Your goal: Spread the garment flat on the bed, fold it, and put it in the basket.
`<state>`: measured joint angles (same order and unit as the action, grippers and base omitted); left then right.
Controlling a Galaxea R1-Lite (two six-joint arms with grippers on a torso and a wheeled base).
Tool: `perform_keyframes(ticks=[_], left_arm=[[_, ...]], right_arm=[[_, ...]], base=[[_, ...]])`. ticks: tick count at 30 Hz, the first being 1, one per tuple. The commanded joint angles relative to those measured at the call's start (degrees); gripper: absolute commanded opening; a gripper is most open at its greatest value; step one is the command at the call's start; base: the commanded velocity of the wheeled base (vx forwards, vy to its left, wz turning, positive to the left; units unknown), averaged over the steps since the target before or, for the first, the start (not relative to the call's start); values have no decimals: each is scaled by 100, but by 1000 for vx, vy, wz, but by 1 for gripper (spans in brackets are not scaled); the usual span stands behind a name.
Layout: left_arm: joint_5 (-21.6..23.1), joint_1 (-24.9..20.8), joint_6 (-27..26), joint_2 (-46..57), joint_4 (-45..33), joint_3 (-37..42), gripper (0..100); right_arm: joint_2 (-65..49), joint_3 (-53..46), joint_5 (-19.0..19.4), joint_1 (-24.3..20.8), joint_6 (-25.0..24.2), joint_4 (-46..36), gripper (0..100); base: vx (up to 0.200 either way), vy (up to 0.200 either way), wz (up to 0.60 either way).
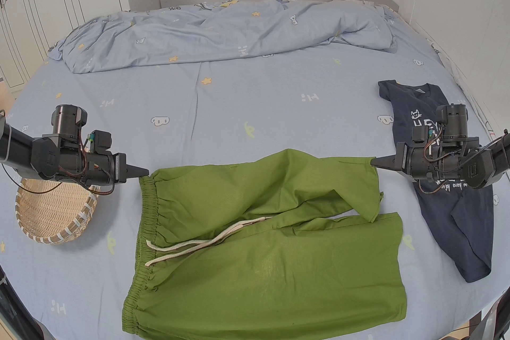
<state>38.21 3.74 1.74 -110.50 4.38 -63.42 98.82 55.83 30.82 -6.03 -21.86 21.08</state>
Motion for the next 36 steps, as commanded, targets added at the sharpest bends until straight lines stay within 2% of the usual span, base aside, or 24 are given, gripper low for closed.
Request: perform_keyframes(ticks=[1, 5, 6, 7, 10, 11, 12, 15, 21, 25, 33, 36], left_arm=[[3, 30, 1, -25, 37, -127, 0], [-6, 74, 19, -60, 37, -373, 0], [-6, 92, 54, -69, 28, -505, 0], [-6, 92, 54, -69, 28, -505, 0], [-6, 127, 63, -77, 28, -690, 0], [-6, 127, 63, -77, 28, -690, 0], [-6, 118, 63, -139, 28, -795, 0], [-6, 153, 54, -244, 28, -953, 0], [3, 267, 63, -332, 28, -1103, 0], [3, 267, 63, -350, 28, -1120, 0], [-6, 276, 54, -376, 37, -1129, 0], [-6, 329, 54, -367, 37, -1129, 0]], right_arm=[[147, 508, 3, 6, 68, -130, 0], [375, 1079, -14, 6, 270, -508, 0], [551, 1580, -164, -12, 314, -825, 0], [551, 1580, -164, -12, 314, -825, 0], [999, 2740, -726, -82, 489, -1563, 0], [999, 2740, -726, -82, 489, -1563, 0], [1184, 3215, -1034, -135, 718, -1853, 0], [1439, 3663, -1552, -249, 990, -1985, 0], [1904, 4260, -2018, -311, 1333, -1932, 0], [2168, 4480, -2247, -311, 1527, -1712, 0], [2414, 4761, -2273, -416, 1597, -1440, 0], [2528, 5192, -2282, -460, 1597, -1484, 0]], base=[[0, 0, 0], [0, 0, 0], [0, 0, 0], [0, 0, 0], [0, 0, 0], [0, 0, 0], [0, 0, 0], [0, 0, 0], [0, 0, 0], [0, 0, 0], [0, 0, 0], [0, 0, 0]])
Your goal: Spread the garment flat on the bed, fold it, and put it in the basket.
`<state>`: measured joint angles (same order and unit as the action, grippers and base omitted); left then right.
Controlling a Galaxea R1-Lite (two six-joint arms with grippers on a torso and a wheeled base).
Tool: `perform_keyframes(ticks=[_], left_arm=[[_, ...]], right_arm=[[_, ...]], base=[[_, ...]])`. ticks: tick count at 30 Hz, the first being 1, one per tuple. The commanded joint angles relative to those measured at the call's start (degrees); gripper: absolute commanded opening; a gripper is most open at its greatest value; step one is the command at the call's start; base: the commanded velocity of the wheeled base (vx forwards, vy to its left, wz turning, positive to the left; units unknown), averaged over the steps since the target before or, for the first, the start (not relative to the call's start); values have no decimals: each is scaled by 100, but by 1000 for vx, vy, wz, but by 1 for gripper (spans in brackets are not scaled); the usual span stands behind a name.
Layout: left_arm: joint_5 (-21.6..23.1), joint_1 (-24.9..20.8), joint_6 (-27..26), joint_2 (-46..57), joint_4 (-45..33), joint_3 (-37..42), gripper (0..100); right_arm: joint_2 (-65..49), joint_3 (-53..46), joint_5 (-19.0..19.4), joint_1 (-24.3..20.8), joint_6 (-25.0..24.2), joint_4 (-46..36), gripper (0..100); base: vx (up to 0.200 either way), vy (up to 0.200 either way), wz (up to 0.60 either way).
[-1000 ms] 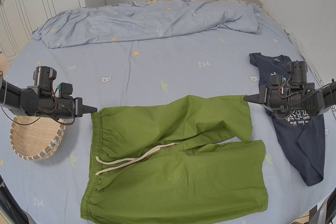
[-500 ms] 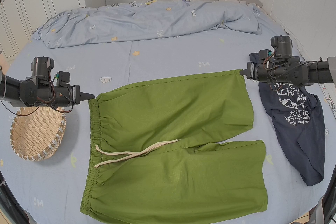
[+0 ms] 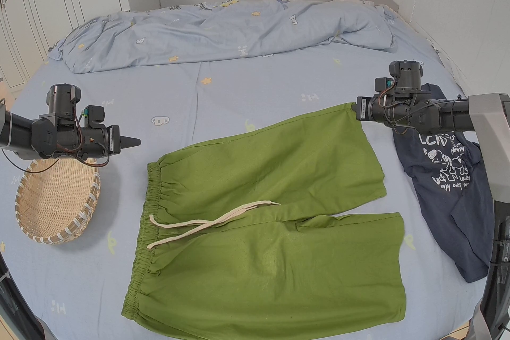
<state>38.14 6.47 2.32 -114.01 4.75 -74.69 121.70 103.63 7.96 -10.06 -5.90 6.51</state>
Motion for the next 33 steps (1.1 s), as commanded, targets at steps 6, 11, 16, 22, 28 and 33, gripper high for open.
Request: perform_keyframes(ticks=[6, 11, 16, 22, 28, 33], left_arm=[[0, 47, -3, -34, -1, 7, 0], [0, -23, -12, -166, -1, -2, 0], [-9, -23, -12, -175, -1, -2, 0], [0, -23, -3, -183, -1, -2, 0], [9, -32, 94, -69, -89, 78, 0], [149, -50, 841, 757, -388, 798, 0]], right_arm=[[249, 509, 4, -102, 10, -159, 0], [355, 526, 4, -49, 45, -168, 0], [407, 606, 4, -14, 80, -185, 100], [416, 588, 4, 74, 80, -185, 100], [328, 482, -67, 197, 10, -194, 100], [-762, -783, -190, 355, -386, -176, 100]], base=[[0, 0, 0], [0, 0, 0], [0, 0, 0], [0, 0, 0], [0, 0, 0], [0, 0, 0]])
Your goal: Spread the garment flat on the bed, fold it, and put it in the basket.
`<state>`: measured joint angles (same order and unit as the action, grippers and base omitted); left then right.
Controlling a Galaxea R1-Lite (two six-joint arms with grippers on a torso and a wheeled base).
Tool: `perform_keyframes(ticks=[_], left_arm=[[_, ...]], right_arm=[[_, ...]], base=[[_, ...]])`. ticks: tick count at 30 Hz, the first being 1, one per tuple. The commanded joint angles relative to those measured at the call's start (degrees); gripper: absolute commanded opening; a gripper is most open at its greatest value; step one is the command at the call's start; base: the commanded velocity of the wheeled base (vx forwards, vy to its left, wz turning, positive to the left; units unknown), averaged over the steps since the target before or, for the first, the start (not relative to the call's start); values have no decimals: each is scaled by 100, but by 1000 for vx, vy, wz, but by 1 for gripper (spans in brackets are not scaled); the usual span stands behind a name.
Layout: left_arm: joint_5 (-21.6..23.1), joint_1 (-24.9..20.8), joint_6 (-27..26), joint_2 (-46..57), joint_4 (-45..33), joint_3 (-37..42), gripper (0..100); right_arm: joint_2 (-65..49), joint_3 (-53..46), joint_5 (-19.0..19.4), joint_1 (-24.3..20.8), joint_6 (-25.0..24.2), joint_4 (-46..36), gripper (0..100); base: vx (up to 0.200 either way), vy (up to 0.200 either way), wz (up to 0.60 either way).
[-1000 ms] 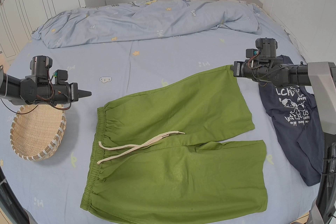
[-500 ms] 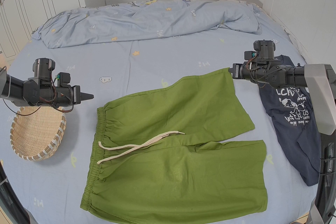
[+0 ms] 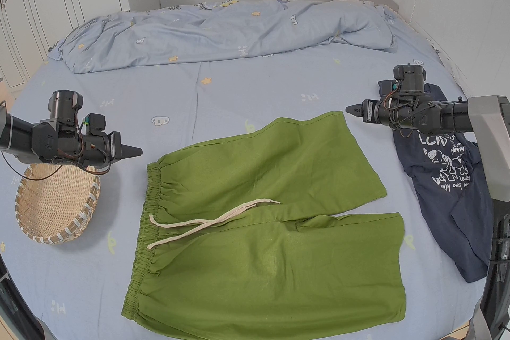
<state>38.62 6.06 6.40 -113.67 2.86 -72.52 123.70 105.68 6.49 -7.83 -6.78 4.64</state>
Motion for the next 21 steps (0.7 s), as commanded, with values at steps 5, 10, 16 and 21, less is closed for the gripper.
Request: perform_keyframes(ticks=[5, 10, 16, 21], left_arm=[[225, 1, 441, 1356, -234, 1961, 0], [234, -17, 432, 1707, -190, 3192, 0], [172, 18, 397, 1953, -181, 4044, 0], [146, 62, 362, 2147, -190, 4466, 0]], right_arm=[[-2148, -2719, 266, 123, -1027, 45, 100], [-3176, -4345, 1083, 9, -1669, 89, 100], [-3642, -5497, 1250, -105, -1836, 555, 100], [-3730, -5919, 1259, -167, -1827, 871, 100]], base=[[0, 0, 0], [0, 0, 0], [0, 0, 0], [0, 0, 0]])
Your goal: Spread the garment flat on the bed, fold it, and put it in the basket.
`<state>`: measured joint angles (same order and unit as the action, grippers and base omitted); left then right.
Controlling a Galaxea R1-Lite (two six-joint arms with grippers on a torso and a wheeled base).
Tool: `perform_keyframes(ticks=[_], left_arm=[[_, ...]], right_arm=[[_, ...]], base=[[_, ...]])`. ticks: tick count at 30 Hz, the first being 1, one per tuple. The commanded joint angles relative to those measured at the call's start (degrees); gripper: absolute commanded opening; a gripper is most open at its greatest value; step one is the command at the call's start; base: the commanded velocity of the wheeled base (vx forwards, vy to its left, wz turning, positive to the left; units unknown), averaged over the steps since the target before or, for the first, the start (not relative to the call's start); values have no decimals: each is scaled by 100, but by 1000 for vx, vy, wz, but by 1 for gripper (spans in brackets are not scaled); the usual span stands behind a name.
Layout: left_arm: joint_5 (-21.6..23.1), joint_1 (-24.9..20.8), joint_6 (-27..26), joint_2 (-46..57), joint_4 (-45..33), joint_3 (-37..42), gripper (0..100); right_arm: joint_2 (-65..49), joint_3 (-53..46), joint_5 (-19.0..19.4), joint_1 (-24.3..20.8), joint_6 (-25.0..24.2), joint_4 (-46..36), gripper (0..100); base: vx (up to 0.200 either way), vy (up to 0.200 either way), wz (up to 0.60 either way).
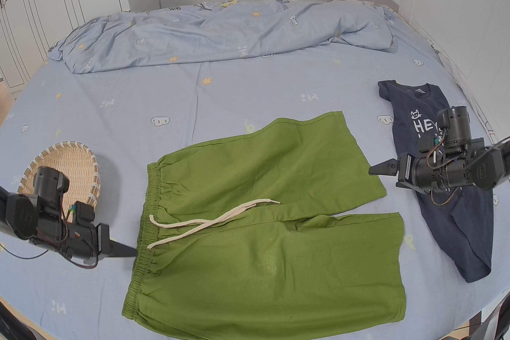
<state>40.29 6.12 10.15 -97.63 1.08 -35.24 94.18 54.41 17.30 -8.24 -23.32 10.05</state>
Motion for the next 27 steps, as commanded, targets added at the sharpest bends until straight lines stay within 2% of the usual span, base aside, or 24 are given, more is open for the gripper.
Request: perform_keyframes(ticks=[1, 6, 10, 11, 18, 22, 27], left_arm=[[-30, 135, -22, 553, -12, 835, 0], [-109, 425, -66, 544, -12, 932, 0], [-100, 662, -321, 561, -29, 975, 0], [-100, 759, -400, 544, -38, 975, 100], [-100, 882, -752, 175, -100, 1019, 100], [-109, 750, -1024, -195, -82, 1204, 100], [-65, 408, -1024, -300, -65, 1362, 100]], right_arm=[[-788, -897, 169, -169, -173, 375, 100], [-779, -1020, 151, -143, -138, 393, 100], [-779, -1020, 151, -72, -146, 393, 100], [-779, -1020, 151, -55, -138, 393, 100], [-796, -1029, 160, -81, -138, 393, 100], [-796, -1029, 151, -81, -146, 393, 100], [-796, -1064, 151, -99, -138, 393, 100]], base=[[0, 0, 0], [0, 0, 0], [0, 0, 0], [0, 0, 0], [0, 0, 0], [0, 0, 0], [0, 0, 0]])
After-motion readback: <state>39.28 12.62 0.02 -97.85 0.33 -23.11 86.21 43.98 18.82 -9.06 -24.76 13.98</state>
